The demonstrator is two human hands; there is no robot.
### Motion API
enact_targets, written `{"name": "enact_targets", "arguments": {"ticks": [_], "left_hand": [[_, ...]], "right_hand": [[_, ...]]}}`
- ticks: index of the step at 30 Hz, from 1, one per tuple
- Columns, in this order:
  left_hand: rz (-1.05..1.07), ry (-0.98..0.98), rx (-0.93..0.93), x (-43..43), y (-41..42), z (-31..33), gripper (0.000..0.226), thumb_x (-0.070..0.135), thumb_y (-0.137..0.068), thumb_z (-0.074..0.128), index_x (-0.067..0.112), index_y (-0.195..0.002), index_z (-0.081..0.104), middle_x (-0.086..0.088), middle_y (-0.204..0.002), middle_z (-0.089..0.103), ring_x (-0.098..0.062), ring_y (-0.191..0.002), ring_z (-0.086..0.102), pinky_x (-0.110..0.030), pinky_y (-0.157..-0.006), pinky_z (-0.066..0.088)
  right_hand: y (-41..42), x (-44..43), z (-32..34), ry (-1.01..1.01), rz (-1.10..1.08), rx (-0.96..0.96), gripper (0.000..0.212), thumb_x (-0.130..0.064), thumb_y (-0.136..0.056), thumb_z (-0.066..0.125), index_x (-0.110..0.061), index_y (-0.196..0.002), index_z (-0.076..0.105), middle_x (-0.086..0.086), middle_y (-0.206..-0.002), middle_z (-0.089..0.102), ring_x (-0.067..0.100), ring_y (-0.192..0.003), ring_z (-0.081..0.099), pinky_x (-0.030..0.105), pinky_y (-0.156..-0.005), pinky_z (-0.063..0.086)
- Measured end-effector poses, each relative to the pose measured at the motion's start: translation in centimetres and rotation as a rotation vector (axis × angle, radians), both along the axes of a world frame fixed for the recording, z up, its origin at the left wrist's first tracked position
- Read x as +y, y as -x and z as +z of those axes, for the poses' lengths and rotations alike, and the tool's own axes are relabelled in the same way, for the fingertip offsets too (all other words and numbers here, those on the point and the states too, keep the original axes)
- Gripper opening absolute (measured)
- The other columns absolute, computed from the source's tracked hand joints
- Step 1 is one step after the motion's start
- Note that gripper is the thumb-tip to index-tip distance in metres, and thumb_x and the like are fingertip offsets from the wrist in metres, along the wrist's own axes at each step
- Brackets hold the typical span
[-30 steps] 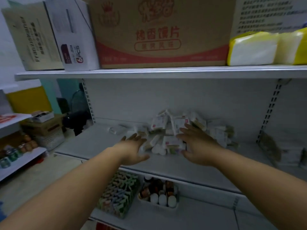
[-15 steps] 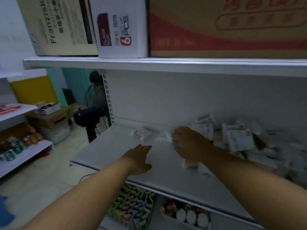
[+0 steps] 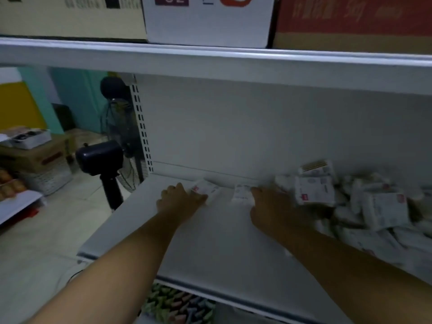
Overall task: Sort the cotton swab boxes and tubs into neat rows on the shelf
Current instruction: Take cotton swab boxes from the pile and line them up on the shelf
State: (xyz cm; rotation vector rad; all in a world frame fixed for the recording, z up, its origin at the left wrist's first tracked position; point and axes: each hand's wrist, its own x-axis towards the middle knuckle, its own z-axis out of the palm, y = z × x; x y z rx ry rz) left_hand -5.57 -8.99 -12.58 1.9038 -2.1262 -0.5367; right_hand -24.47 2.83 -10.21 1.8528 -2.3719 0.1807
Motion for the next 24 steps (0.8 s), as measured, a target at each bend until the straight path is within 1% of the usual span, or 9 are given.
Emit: {"name": "enact_targets", "arguments": {"ticks": [4,6,9,12,16,19,21,23,24], "left_hand": [[0.019,0.047,-0.027,-1.2,1.3,-0.8,0.088,0.080,-0.074,0.040,0.014,-0.131,0.046,-0.012,-0.134,0.045,-0.032,-0.123,0.038,-0.043,-0.097,0.034],[0.029,0.109,-0.006,-1.1,1.7,-1.4,0.081,0.077,-0.075,0.042,0.014,-0.125,0.052,-0.011,-0.128,0.049,-0.031,-0.119,0.041,-0.042,-0.093,0.035],[0.034,0.173,0.193,-1.2,1.3,-2.1,0.062,0.067,-0.075,0.055,0.020,-0.115,0.054,-0.007,-0.116,0.059,-0.029,-0.110,0.051,-0.040,-0.090,0.039],[-0.013,0.131,0.609,-0.9,0.3,-2.5,0.042,0.044,-0.073,0.073,0.029,-0.106,0.049,0.006,-0.094,0.066,-0.023,-0.092,0.063,-0.037,-0.084,0.050],[-0.014,0.118,0.977,-0.6,-0.7,-2.5,0.049,0.015,-0.073,0.078,0.033,-0.105,0.046,0.022,-0.083,0.058,0.002,-0.074,0.061,-0.020,-0.065,0.049],[-0.013,0.068,1.086,-1.0,-1.2,-2.5,0.058,0.012,-0.074,0.078,0.031,-0.115,0.043,0.019,-0.088,0.057,0.015,-0.073,0.055,-0.008,-0.061,0.044],[-0.026,0.017,1.114,-1.1,-1.4,-2.7,0.062,0.010,-0.074,0.077,0.028,-0.122,0.042,0.016,-0.090,0.057,0.015,-0.074,0.055,-0.004,-0.058,0.044],[-0.035,-0.010,1.131,-1.2,-1.7,-2.7,0.065,0.009,-0.075,0.077,0.027,-0.126,0.041,0.016,-0.089,0.057,0.016,-0.070,0.056,-0.001,-0.054,0.043],[-0.034,-0.029,1.150,-1.3,-1.8,-2.6,0.066,0.008,-0.075,0.076,0.027,-0.128,0.041,0.017,-0.088,0.058,0.015,-0.069,0.057,-0.001,-0.052,0.043]], "right_hand": [[-1.8,1.6,-1.3,0.086,0.214,-0.073,0.050,-0.024,-0.091,0.047,-0.021,-0.141,0.041,0.001,-0.145,0.043,0.019,-0.131,0.041,0.030,-0.105,0.030],[-3.0,2.6,-1.9,0.082,0.341,-0.128,0.047,-0.019,-0.089,0.056,-0.014,-0.135,0.051,0.008,-0.142,0.047,0.025,-0.134,0.041,0.036,-0.108,0.035],[-2.8,2.8,-2.6,0.211,0.364,-0.097,0.042,-0.023,-0.080,0.070,-0.005,-0.118,0.065,0.015,-0.123,0.063,0.032,-0.115,0.059,0.043,-0.094,0.048],[-1.9,1.3,-1.8,0.332,0.192,-0.254,0.031,-0.021,-0.087,0.061,-0.005,-0.112,0.063,0.013,-0.114,0.064,0.031,-0.106,0.059,0.034,-0.094,0.045],[-1.3,-3.1,-0.4,0.207,-0.216,-0.280,0.039,-0.039,-0.085,0.057,-0.018,-0.117,0.056,0.005,-0.121,0.059,0.026,-0.111,0.055,0.034,-0.091,0.043],[-1.6,-6.1,0.3,-0.055,-0.367,-0.250,0.055,-0.059,-0.074,0.057,-0.016,-0.108,0.062,0.010,-0.117,0.064,0.028,-0.106,0.060,0.034,-0.085,0.047],[-1.8,-7.1,0.5,-0.171,-0.385,-0.394,0.046,-0.056,-0.069,0.064,-0.017,-0.093,0.067,0.008,-0.104,0.067,0.026,-0.100,0.064,0.029,-0.074,0.047],[-2.1,-7.3,0.7,-0.119,-0.401,-0.523,0.031,-0.047,-0.065,0.072,-0.020,-0.073,0.059,0.005,-0.082,0.062,0.024,-0.089,0.066,0.025,-0.057,0.040],[-2.3,-7.5,0.8,-0.043,-0.393,-0.549,0.034,-0.043,-0.066,0.075,-0.019,-0.076,0.054,0.002,-0.081,0.057,0.023,-0.088,0.065,0.025,-0.055,0.037]]}}
